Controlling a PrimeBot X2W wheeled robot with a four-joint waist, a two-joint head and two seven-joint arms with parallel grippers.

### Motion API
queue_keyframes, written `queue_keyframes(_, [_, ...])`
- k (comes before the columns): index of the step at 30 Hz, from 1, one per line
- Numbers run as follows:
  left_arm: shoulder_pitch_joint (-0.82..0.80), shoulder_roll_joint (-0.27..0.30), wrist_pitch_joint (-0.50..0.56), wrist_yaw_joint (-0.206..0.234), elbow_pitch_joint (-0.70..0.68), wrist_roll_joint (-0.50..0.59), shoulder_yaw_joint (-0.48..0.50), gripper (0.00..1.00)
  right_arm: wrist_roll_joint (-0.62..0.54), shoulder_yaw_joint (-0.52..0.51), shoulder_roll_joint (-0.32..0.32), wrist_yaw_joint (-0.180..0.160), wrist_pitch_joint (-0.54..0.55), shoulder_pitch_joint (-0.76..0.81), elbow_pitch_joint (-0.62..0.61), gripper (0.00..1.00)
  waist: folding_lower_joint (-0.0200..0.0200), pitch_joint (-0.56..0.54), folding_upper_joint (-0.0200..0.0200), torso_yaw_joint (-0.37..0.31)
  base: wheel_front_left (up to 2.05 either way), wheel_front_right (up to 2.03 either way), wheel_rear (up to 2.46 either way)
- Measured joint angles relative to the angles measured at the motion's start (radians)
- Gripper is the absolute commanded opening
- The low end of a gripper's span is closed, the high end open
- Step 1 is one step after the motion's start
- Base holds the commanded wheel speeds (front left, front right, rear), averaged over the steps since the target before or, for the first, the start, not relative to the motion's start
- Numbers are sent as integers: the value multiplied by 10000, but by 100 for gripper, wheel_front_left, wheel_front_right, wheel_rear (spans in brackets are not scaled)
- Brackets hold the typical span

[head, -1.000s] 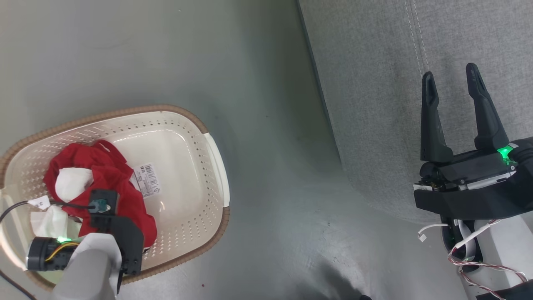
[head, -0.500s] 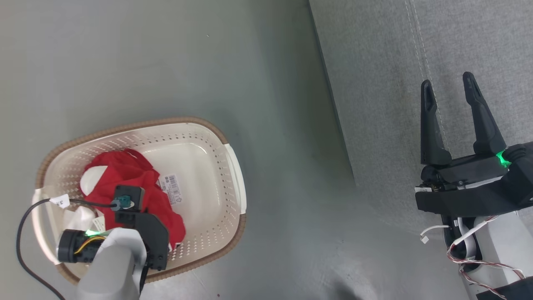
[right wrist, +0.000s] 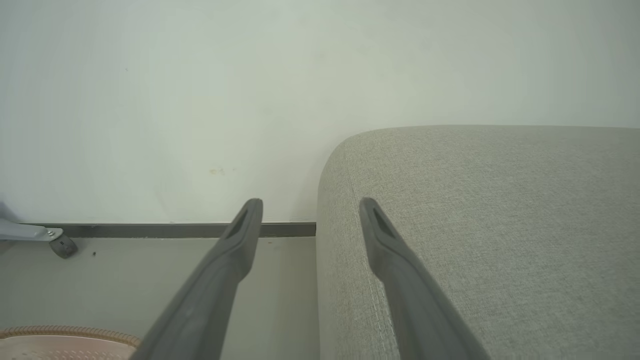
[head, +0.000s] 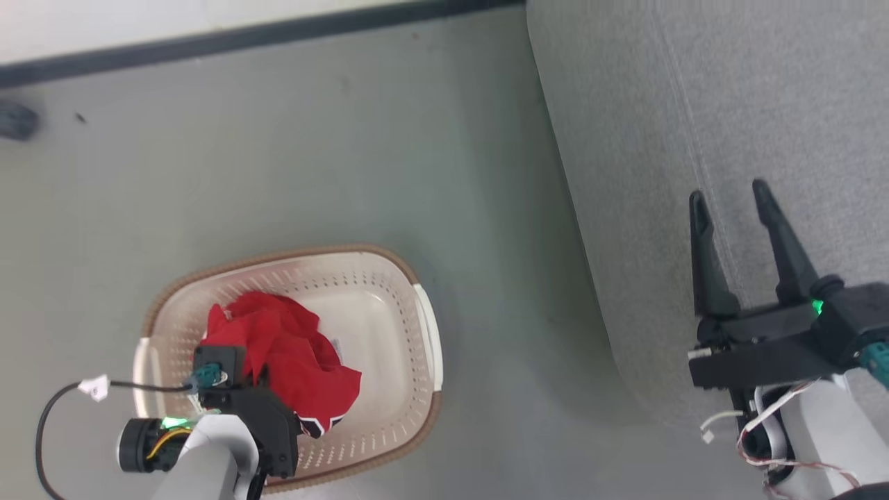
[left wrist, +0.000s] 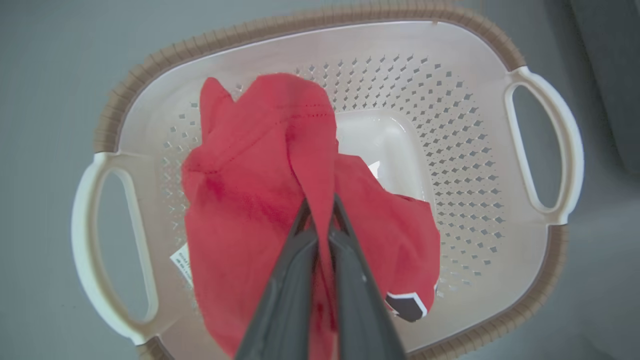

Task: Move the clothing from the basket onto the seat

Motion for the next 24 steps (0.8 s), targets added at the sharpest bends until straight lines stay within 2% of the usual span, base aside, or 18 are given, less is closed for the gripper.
queue_keyframes(10, [550,-65,-995,-349,-303,-98,44,0,4,33,48,86,0,738,621,100,-1,-1402,0,427,0,0,0])
queue_keyframes(24, [1037,-157,-1221,-606,-1611,-518,209,0,38,244,230,190,2,1551,1007,100,-2,-3166,0,856,0,0,0])
